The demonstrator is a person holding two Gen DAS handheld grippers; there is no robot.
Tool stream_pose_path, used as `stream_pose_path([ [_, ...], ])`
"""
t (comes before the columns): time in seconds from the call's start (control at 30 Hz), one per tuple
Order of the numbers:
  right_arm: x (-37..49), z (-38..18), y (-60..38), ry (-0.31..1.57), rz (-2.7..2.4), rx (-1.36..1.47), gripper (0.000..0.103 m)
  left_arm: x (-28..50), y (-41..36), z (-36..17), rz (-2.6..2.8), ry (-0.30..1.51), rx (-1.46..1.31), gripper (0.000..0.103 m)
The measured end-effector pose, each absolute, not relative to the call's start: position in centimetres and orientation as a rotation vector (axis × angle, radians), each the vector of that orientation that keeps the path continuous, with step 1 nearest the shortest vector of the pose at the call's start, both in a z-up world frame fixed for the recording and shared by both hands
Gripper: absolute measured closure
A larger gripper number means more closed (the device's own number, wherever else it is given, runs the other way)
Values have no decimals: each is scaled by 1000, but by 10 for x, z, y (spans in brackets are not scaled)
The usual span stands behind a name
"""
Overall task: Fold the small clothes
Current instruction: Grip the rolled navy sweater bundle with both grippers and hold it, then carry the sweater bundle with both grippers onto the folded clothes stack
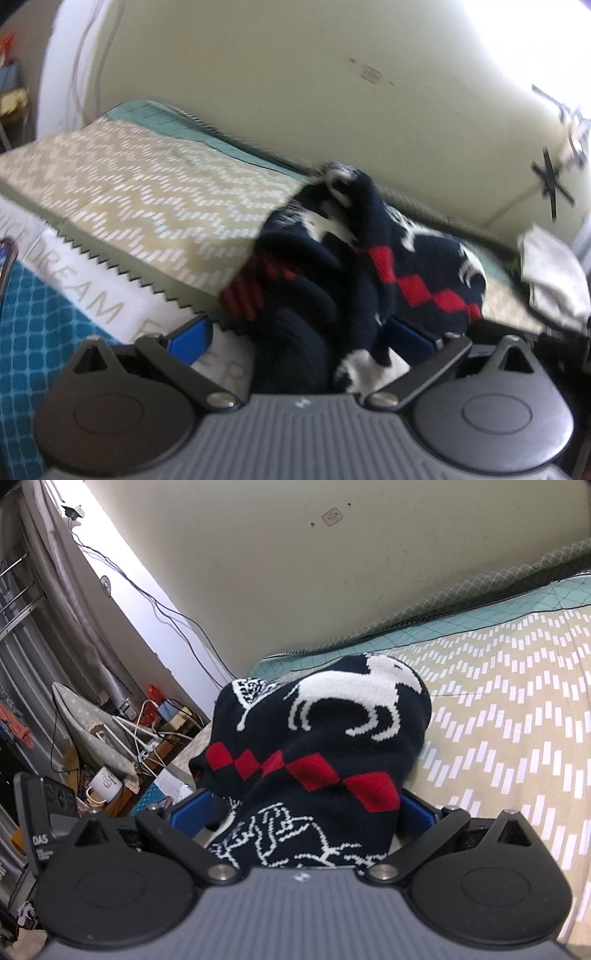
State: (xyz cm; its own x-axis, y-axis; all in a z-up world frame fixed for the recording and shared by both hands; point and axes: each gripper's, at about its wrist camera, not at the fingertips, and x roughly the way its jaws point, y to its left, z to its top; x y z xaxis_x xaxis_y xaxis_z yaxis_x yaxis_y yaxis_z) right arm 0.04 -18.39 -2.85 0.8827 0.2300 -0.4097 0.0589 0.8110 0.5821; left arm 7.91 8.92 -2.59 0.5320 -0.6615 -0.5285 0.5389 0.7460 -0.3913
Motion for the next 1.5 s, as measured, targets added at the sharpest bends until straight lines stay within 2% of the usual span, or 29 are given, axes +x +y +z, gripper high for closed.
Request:
stream_pose_path([
  [0.37, 2, -27, -183, 491, 83, 624, 6, 77, 80, -25, -703, 701, -128, 0],
  [0.6, 32, -21, -183, 537, 92, 584, 6, 77, 65, -23, -746, 709, -44, 3],
  [0.63, 36, -19, -180, 544, 90, 559, 11, 79, 62, -23, -754, 714, -37, 8],
  [0.67, 38, -18, -180, 549, 81, 548, 23, 81, 61, -23, -760, 719, -42, 12],
  [0.7, 39, -17, -184, 555, 71, 554, 27, 83, 60, -21, -774, 728, -56, 23],
  [0.73, 36, -16, -191, 551, 89, 583, 40, 85, 58, -19, -788, 747, -74, 29],
  [0.77, 31, -14, -198, 542, 108, 609, 55, 85, 55, -17, -784, 761, -85, 30],
  [0.83, 18, -10, -214, 514, 147, 648, 66, 82, 39, -9, -783, 773, -84, 33],
  [0.87, 10, -7, -219, 497, 161, 649, 67, 78, 30, -2, -805, 772, -91, 37],
  [0.93, -11, 7, -227, 438, 137, 581, 67, 73, 2, 13, -871, 779, -98, 42],
  [1.0, -35, 25, -249, 363, 92, 541, 67, 67, -38, 29, -946, 783, -96, 42],
  [1.27, -141, 109, -418, 124, -231, 496, 67, 49, -278, 118, -1302, 677, -62, 43],
  [1.4, -177, 120, -504, 73, -427, 506, 65, 44, -392, 120, -1367, 689, -14, 39],
  [1.47, -185, 107, -545, 96, -527, 557, 55, 40, -434, 107, -1354, 717, 34, 40],
  [1.5, -186, 97, -563, 119, -568, 586, 54, 40, -449, 98, -1334, 728, 57, 40],
])
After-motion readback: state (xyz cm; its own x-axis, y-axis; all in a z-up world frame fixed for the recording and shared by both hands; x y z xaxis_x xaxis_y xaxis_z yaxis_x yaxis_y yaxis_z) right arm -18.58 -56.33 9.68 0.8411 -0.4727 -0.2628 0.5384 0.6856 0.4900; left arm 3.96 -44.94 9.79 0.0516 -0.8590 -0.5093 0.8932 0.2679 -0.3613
